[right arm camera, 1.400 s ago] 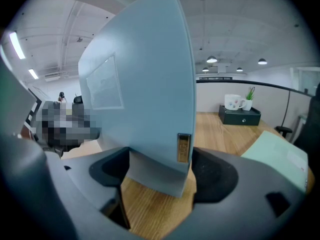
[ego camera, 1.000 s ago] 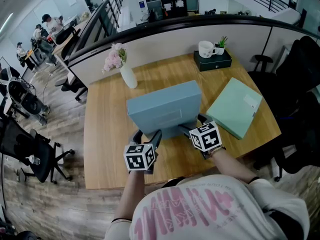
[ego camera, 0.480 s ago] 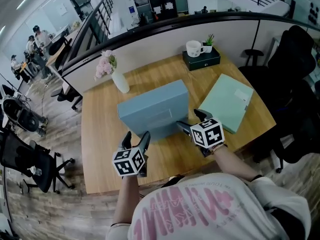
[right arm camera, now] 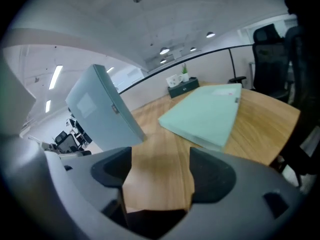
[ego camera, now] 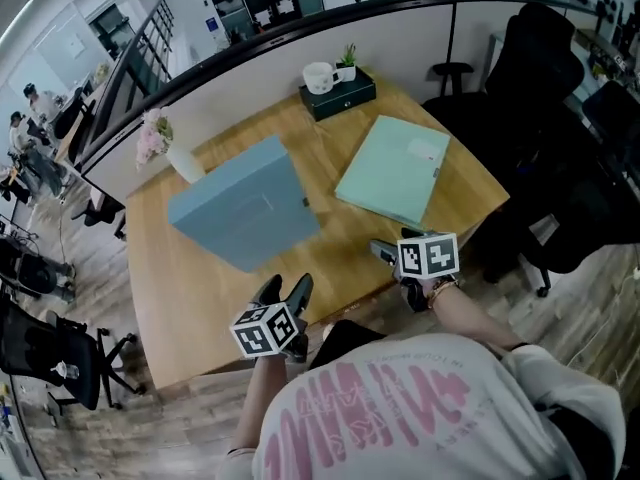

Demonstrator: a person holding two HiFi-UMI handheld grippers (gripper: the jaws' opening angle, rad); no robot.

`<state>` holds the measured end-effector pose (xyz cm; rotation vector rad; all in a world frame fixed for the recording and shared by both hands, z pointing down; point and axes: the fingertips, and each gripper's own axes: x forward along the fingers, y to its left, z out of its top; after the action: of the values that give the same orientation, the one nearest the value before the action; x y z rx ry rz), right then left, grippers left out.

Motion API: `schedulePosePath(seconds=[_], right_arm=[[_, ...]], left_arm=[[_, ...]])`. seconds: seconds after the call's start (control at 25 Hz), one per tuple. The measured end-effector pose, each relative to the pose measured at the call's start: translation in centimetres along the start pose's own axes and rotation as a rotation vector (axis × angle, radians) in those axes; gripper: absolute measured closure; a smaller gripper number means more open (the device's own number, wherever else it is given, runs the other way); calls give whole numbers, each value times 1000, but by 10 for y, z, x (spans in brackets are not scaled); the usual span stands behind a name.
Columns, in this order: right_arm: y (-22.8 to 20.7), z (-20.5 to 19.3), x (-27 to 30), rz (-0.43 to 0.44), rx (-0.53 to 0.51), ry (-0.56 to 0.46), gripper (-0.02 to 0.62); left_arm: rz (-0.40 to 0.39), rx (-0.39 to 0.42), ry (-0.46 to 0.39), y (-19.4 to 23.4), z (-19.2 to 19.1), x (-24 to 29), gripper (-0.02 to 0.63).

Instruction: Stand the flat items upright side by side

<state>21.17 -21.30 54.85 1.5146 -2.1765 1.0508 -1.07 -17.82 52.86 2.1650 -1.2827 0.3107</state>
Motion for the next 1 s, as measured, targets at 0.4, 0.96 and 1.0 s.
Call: schedulePosePath(seconds=[0.4,0.96,1.0], right_arm=[[-96,23,-55,-79,210,-174,259],[-212,53,-4,-156,596,-149,268],[-217,61,3,-157,616,-159,268]], left_arm=[[-197,193,55,-115,45,106,313],[-126,182,100,-112,118,285,183],[-124,179,104,-109,123,296,181]])
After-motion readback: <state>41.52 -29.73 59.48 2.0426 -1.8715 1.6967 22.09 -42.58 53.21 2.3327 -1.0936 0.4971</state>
